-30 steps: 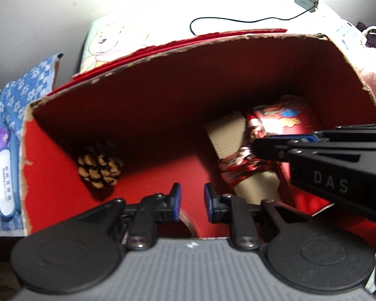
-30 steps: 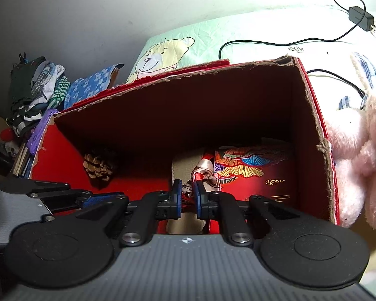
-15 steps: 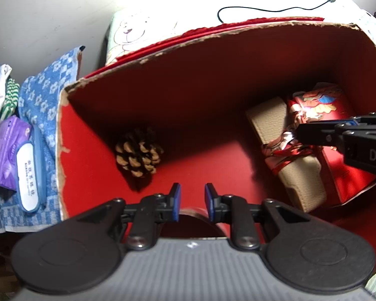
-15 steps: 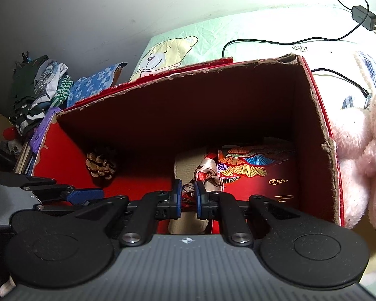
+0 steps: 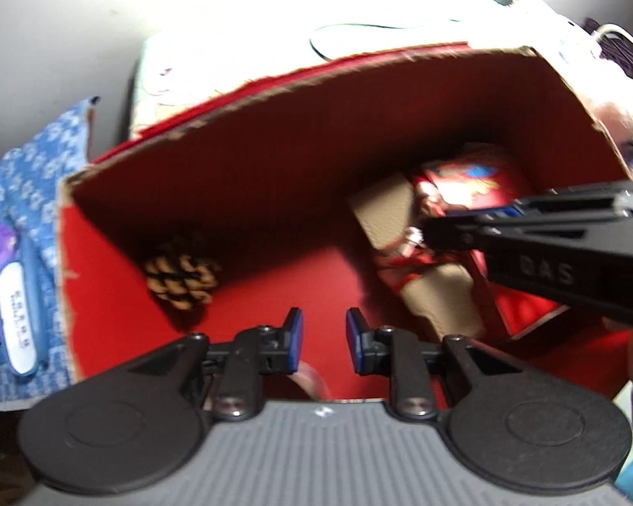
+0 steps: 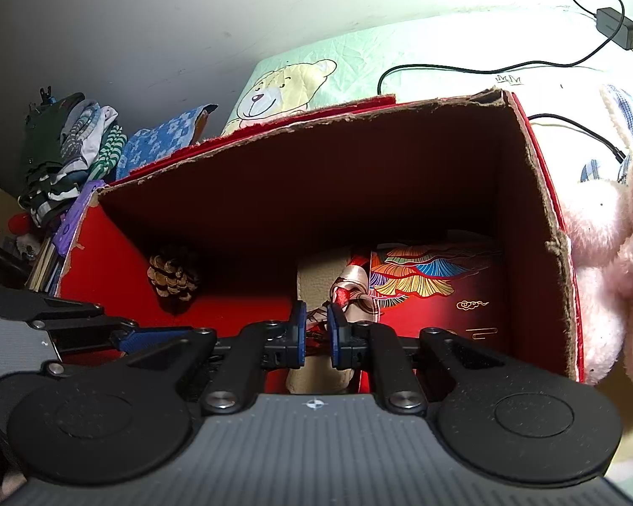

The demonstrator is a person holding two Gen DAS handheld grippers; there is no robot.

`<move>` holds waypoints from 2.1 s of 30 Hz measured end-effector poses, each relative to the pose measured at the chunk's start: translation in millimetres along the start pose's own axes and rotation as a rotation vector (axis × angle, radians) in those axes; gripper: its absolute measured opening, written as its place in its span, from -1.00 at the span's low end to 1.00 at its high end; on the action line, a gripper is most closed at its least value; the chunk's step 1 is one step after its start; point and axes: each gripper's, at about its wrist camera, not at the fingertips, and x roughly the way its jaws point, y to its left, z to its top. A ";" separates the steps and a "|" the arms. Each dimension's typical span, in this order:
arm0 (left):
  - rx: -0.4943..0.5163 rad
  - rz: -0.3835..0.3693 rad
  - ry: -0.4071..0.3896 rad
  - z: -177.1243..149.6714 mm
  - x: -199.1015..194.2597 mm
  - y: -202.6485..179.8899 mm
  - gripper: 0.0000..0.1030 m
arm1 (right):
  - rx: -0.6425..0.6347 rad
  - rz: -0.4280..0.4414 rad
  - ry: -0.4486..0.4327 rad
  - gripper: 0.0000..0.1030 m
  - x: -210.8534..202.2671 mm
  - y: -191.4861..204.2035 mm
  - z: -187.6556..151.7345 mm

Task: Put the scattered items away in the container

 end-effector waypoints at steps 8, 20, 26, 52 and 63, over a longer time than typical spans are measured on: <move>0.009 -0.012 0.090 -10.8 15.3 -4.1 -0.51 | 0.000 0.004 -0.002 -0.77 -0.3 0.1 0.6; -0.010 0.011 0.068 -12.2 15.3 -1.5 -0.50 | 0.000 0.004 -0.002 -0.77 0.6 0.4 0.3; -0.015 0.054 0.048 -12.4 15.1 -6.1 -0.46 | 0.000 0.001 -0.001 -0.77 0.8 0.7 0.4; -0.085 0.134 -0.118 -40.2 -54.5 -20.1 -0.16 | -0.094 -0.067 -0.140 -0.70 -53.1 26.8 -30.0; -0.139 0.211 -0.177 -63.1 -89.7 -32.2 -0.05 | -0.099 -0.020 -0.214 -0.69 -91.0 34.4 -47.1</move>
